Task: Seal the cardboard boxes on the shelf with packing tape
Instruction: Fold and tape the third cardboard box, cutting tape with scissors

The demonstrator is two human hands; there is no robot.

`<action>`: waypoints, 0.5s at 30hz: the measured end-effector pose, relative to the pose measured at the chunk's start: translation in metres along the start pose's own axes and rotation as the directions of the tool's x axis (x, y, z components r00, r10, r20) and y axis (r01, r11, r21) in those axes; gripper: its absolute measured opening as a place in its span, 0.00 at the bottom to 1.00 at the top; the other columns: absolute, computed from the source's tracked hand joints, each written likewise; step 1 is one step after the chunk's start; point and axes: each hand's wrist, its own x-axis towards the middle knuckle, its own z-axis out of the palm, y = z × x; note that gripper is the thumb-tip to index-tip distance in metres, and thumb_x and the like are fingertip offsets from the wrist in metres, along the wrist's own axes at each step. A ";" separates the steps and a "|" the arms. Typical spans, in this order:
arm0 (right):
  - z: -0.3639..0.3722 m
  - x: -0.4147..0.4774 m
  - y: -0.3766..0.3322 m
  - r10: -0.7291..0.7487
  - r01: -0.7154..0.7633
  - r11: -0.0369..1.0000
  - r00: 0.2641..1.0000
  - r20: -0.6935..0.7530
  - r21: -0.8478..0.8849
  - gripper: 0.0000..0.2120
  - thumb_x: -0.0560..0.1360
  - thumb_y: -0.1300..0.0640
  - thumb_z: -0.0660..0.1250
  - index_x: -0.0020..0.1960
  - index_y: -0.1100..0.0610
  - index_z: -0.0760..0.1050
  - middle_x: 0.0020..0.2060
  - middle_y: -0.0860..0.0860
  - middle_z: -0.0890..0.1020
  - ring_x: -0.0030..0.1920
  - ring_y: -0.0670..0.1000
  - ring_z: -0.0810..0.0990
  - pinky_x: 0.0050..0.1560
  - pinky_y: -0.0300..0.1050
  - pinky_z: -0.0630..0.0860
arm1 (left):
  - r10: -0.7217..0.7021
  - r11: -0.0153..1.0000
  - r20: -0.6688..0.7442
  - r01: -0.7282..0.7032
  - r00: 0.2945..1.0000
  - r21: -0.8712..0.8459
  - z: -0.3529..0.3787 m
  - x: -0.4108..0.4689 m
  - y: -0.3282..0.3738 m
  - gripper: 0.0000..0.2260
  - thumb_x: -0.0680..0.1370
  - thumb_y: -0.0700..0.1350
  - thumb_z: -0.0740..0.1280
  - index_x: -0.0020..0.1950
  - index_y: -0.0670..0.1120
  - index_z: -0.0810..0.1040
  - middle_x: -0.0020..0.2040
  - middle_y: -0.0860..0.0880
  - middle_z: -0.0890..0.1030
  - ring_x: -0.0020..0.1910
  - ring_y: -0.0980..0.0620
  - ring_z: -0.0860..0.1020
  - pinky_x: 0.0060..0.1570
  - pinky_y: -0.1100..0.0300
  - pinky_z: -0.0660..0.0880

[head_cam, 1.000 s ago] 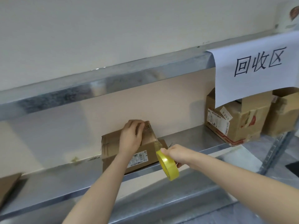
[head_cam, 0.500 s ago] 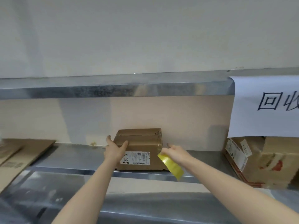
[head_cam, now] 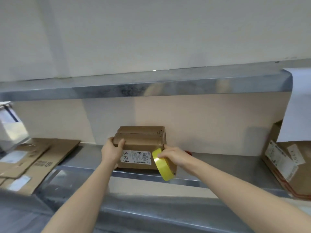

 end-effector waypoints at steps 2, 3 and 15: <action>0.017 0.013 -0.014 -0.023 0.023 1.000 0.999 0.030 0.012 0.26 0.71 0.47 0.69 0.66 0.57 0.74 0.58 0.43 0.71 0.59 0.46 0.72 0.58 0.39 0.66 | 0.006 0.999 -0.040 -0.004 0.999 0.042 -0.020 0.013 -0.009 0.29 0.79 0.54 0.65 0.74 0.42 0.63 0.70 0.40 0.71 0.69 0.41 0.68 0.66 0.49 0.65; 0.026 0.023 -0.020 -0.035 0.034 0.999 0.999 0.028 0.018 0.22 0.74 0.50 0.69 0.65 0.58 0.75 0.57 0.44 0.73 0.58 0.47 0.73 0.55 0.40 0.68 | 0.009 0.999 -0.061 -0.006 0.998 0.052 -0.030 0.021 -0.013 0.29 0.78 0.55 0.65 0.74 0.42 0.64 0.70 0.40 0.71 0.70 0.40 0.68 0.66 0.49 0.65; 0.090 0.099 -0.031 0.010 -0.008 1.000 0.997 0.083 -0.013 0.17 0.74 0.48 0.70 0.43 0.64 0.78 0.45 0.61 0.79 0.47 0.54 0.78 0.47 0.43 0.71 | -0.086 0.995 -0.083 0.090 0.993 0.041 -0.049 0.092 -0.076 0.29 0.80 0.52 0.63 0.76 0.40 0.60 0.72 0.38 0.68 0.71 0.39 0.65 0.70 0.48 0.62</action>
